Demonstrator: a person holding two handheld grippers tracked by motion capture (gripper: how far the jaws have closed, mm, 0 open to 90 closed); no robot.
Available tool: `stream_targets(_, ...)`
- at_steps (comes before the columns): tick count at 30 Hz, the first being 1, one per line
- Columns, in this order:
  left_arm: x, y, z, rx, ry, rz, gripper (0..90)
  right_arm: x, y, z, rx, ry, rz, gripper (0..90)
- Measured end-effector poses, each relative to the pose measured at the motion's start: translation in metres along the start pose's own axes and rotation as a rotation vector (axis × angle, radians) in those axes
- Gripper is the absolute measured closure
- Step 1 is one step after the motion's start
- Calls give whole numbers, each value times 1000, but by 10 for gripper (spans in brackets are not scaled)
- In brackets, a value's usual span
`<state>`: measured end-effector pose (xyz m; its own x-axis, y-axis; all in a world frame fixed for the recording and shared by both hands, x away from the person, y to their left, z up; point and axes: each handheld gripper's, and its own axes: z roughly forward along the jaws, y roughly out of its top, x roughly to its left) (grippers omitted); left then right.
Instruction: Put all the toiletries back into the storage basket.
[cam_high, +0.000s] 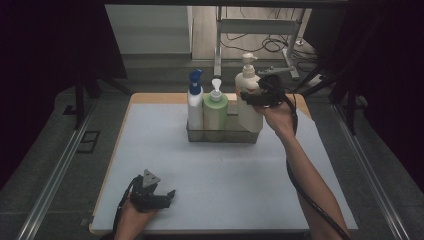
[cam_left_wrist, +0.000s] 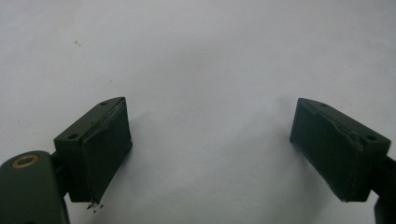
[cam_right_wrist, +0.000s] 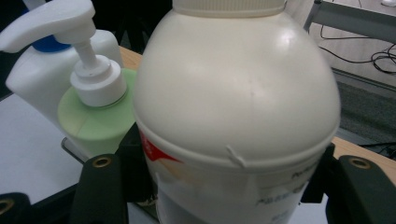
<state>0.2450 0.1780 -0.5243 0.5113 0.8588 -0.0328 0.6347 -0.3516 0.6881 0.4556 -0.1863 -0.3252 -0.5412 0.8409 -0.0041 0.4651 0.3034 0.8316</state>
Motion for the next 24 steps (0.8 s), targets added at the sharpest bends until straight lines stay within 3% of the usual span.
stream_targets(24, 0, 0, 0, 3, -1, 0, 121, -7, 1, 46, -4, -22, -5, 379)
